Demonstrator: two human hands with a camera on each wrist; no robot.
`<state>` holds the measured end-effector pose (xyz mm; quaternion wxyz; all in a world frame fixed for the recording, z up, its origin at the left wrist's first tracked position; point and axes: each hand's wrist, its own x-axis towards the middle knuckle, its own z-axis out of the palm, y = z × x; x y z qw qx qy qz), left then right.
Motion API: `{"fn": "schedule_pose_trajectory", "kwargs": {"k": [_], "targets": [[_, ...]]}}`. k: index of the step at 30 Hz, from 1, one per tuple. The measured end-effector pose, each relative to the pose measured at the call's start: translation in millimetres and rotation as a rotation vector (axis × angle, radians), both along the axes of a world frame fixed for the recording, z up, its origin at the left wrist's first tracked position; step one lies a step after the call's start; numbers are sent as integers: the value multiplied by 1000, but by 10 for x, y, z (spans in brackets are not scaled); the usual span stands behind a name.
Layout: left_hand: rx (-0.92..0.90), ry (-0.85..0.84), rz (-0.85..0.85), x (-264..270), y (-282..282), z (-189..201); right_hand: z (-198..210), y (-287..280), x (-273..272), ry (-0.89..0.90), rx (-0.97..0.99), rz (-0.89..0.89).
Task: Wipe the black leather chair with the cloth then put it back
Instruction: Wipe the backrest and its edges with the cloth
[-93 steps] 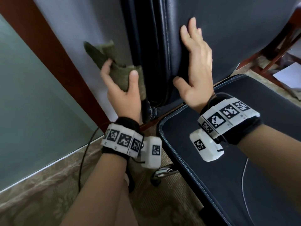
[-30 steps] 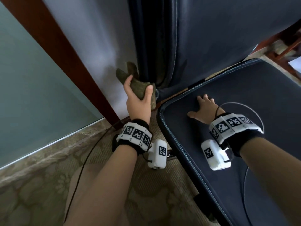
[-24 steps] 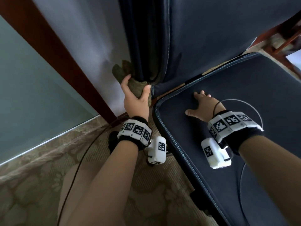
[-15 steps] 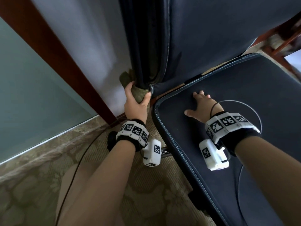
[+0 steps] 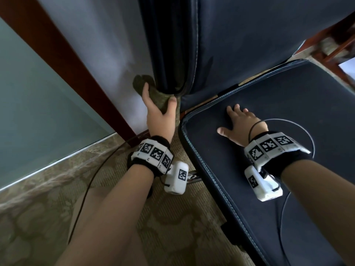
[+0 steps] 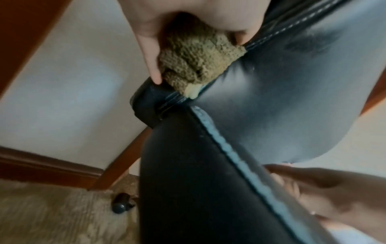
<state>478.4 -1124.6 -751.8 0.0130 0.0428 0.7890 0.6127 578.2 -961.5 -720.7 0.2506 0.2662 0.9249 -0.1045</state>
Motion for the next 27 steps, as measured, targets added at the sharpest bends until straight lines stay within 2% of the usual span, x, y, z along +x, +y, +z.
{"fn": "schedule_pose_trajectory", "kwargs": {"k": [4,11,21,24,27], "targets": [[-33,0,-79,-53,-87,-66,-58,24,8,20,-38,-12],[-67,25,-7,-97,-39,-219,-68,41,18,50,-49,-17],[-198,-181,-69,-97,-143,-547,-70,39,37,65,-60,-33],[-151,-134,-53,-35,-202,-465,-67,27,38,59,-62,-33],[-49,-8,-2,24,-240,-264,-71,22,44,65,-60,-28]]}}
